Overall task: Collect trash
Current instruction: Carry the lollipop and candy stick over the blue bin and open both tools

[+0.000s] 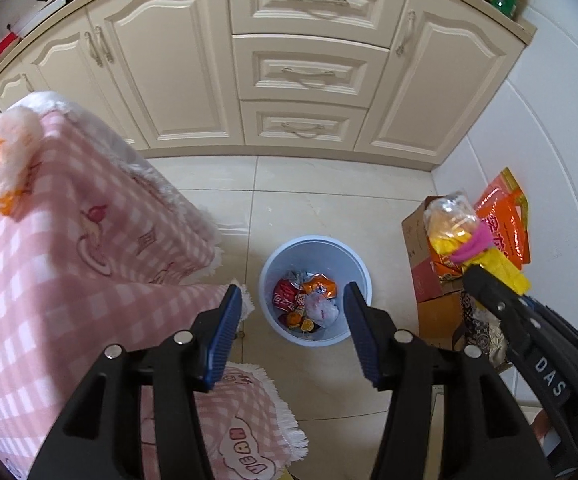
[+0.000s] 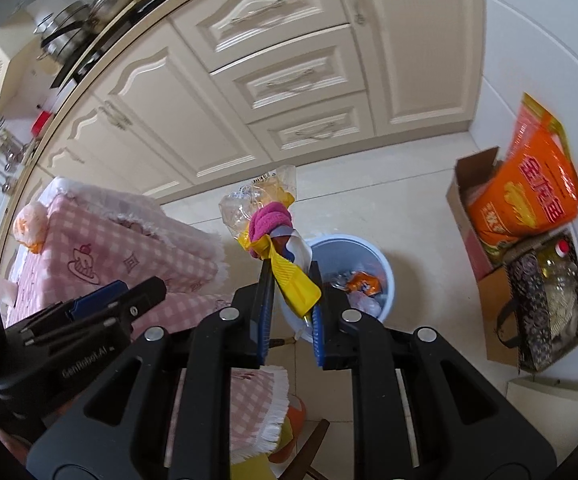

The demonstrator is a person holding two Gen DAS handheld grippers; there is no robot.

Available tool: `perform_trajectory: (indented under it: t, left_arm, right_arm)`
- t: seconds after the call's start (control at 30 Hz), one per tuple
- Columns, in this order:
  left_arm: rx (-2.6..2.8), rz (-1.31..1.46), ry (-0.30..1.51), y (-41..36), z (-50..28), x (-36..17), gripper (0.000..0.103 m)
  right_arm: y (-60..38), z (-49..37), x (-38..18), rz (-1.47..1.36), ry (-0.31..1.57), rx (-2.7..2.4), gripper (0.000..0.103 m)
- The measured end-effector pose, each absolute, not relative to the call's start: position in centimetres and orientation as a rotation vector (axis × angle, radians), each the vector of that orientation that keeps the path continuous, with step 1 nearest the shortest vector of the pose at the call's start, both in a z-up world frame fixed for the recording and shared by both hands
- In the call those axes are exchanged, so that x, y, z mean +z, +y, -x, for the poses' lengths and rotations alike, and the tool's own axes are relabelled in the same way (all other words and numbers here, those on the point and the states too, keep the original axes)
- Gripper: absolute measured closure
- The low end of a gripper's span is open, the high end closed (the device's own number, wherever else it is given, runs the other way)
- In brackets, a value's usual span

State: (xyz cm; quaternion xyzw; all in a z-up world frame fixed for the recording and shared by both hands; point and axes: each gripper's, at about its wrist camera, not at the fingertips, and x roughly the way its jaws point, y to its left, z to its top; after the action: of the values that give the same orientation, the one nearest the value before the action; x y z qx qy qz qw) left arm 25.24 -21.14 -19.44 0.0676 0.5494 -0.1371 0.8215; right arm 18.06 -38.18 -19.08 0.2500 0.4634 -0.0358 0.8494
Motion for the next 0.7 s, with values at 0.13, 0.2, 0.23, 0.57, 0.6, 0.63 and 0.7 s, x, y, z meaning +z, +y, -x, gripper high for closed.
perform_trajectory:
  t: [0.13, 0.2, 0.23, 0.57, 0.6, 0.63, 0.7]
  left_arm:
    - [-0.275, -0.127, 1.162, -20.0, -25.3, -19.0, 0.051]
    - [-0.267, -0.122, 1.156, -19.5, -25.4, -18.7, 0.051]
    - [-0.265, -0.120, 1.155, -19.4, -25.4, -18.7, 0.051]
    - [-0.292, -0.104, 1.134, -18.7, -24.6, -17.3, 0.051]
    - [-0.295, -0.103, 1.129, -18.6, -24.4, -17.1, 0.051]
    - [-0.299, -0.102, 1.121, -18.5, -24.2, -16.8, 0.051]
    - [-0.307, -0.100, 1.104, -18.3, -23.7, -16.1, 0.051]
  right_arm:
    - [-37.5, -18.9, -18.5, -0.527, 0.967, -0.065, 0.075]
    - [-37.4, -18.9, -18.4, -0.528, 0.960, -0.071, 0.050]
    - [-37.3, -18.9, -18.2, -0.525, 0.958, -0.075, 0.050]
    - [-36.2, -18.0, -17.0, -0.507, 0.961, -0.087, 0.050]
    - [-36.1, -17.8, -16.7, -0.504, 0.957, -0.089, 0.050]
    - [-35.9, -17.6, -16.4, -0.500, 0.953, -0.089, 0.050]
    - [-35.5, -17.1, -15.7, -0.491, 0.940, -0.091, 0.050]
